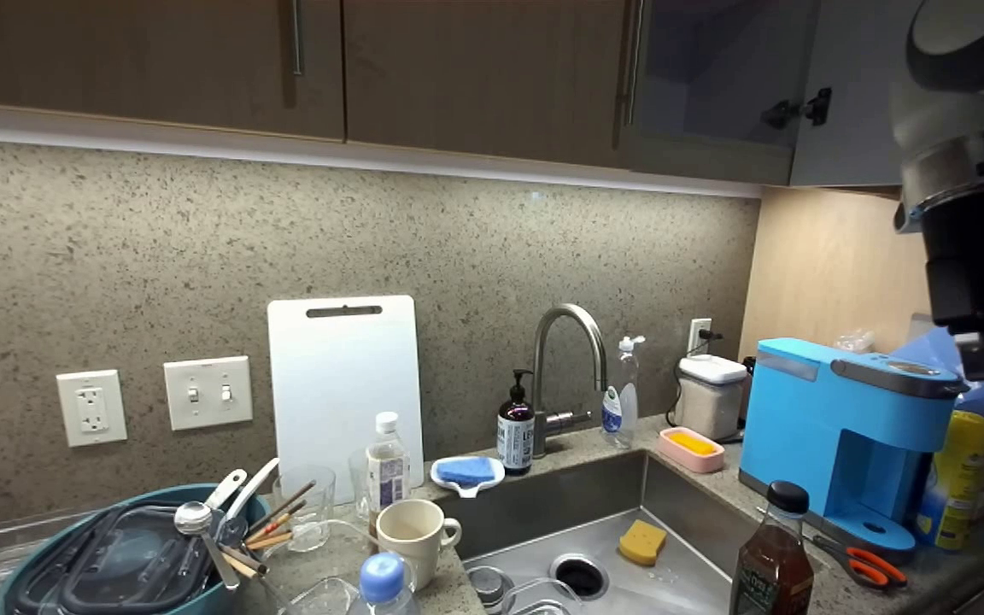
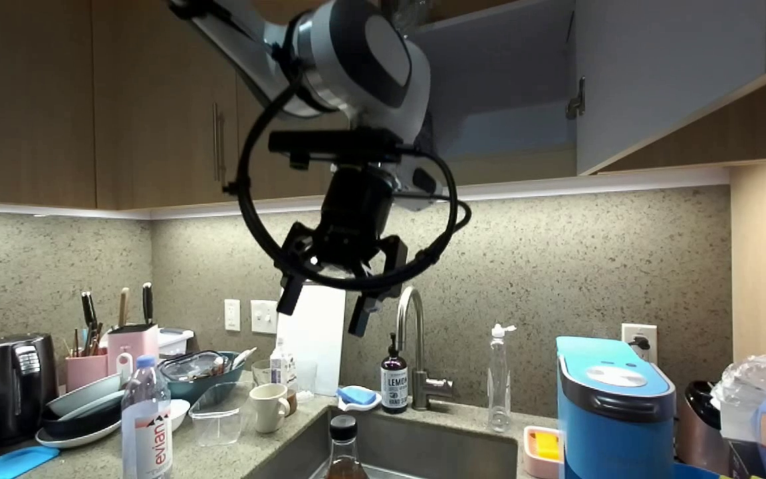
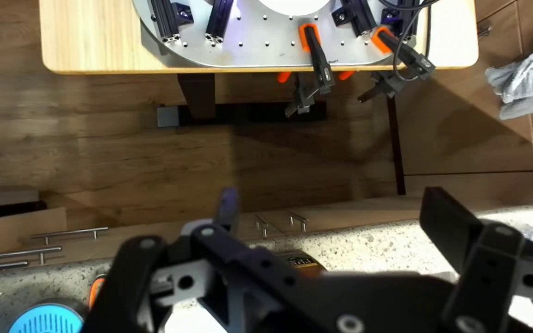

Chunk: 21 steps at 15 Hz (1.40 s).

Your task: Put the bottle in the top cabinet

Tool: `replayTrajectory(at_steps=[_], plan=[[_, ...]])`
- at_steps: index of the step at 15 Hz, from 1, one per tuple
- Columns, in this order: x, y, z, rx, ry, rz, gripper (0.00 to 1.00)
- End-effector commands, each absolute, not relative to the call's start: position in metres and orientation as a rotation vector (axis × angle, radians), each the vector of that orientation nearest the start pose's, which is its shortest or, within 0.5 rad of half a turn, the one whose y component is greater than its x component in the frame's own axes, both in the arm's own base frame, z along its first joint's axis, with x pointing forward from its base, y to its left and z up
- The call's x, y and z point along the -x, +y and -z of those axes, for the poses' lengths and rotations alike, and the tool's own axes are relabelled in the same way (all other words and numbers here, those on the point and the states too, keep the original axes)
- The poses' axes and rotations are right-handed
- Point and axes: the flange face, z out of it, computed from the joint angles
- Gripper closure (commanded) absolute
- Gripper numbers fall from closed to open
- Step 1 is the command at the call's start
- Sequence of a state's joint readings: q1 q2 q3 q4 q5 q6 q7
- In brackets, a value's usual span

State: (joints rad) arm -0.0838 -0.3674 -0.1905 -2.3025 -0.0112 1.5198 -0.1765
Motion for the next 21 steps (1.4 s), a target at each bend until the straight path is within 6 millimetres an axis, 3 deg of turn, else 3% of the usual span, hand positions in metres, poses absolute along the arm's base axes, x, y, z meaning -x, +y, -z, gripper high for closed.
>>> replayTrajectory(at_steps=[1,3,5,8,9,12,13,17,21], plan=[[-0.381,-0.105,-0.451,2.943,0.119,-0.641,0.0],[-0.392,-0.098,-0.438,2.951,0.136,-0.703,0.0],[-0.395,-0.099,-0.436,2.953,0.143,-0.711,0.0],[-0.409,-0.1,-0.434,3.012,0.15,-0.46,0.0],[-0.417,-0.094,-0.427,3.052,0.124,-0.346,0.0],[-0.43,-0.105,-0.403,3.069,0.157,-0.171,0.0],[-0.429,-0.102,-0.416,3.073,0.151,-0.245,0.0],[-0.431,-0.102,-0.412,3.076,0.152,-0.239,0.0],[-0.442,-0.079,-0.384,3.118,0.054,-0.275,0.0]])
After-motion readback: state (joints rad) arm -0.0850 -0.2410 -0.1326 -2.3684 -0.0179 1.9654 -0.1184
